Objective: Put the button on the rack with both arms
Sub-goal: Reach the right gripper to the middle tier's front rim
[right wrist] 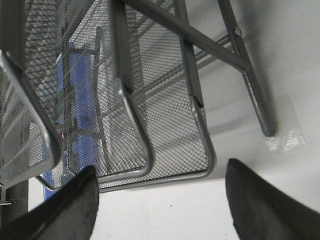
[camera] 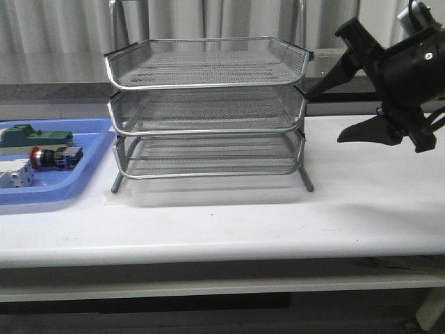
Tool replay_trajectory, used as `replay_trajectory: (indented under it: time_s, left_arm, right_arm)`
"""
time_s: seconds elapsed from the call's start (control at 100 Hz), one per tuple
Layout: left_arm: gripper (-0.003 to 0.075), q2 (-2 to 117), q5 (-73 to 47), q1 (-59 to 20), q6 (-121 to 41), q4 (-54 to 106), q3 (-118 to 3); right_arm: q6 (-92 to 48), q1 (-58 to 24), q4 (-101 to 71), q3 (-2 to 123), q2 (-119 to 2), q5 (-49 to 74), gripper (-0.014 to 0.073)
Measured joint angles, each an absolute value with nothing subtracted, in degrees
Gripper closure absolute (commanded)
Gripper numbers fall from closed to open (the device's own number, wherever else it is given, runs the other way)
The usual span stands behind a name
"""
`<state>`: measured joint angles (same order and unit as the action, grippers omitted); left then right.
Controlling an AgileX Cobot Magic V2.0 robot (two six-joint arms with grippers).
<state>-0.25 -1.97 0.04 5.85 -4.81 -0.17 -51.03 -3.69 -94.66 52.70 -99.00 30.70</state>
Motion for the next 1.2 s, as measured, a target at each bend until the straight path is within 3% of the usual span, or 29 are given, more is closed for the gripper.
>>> replay_trajectory:
  time_s: [0.61, 1.2]
  left_arm:
    - [0.0741, -0.25, -1.97, 0.04, 5.85, -4.81, -0.17]
    - [0.0741, -0.25, -1.97, 0.04, 5.85, -4.81, -0.17]
  right_arm:
    - [-51.08, -7.22, -96.68, 60.61, -108.08, 31.57, 0.0063]
    - [-51.17, -8.08, -97.85, 61.56, -109.25, 31.77, 0.0533]
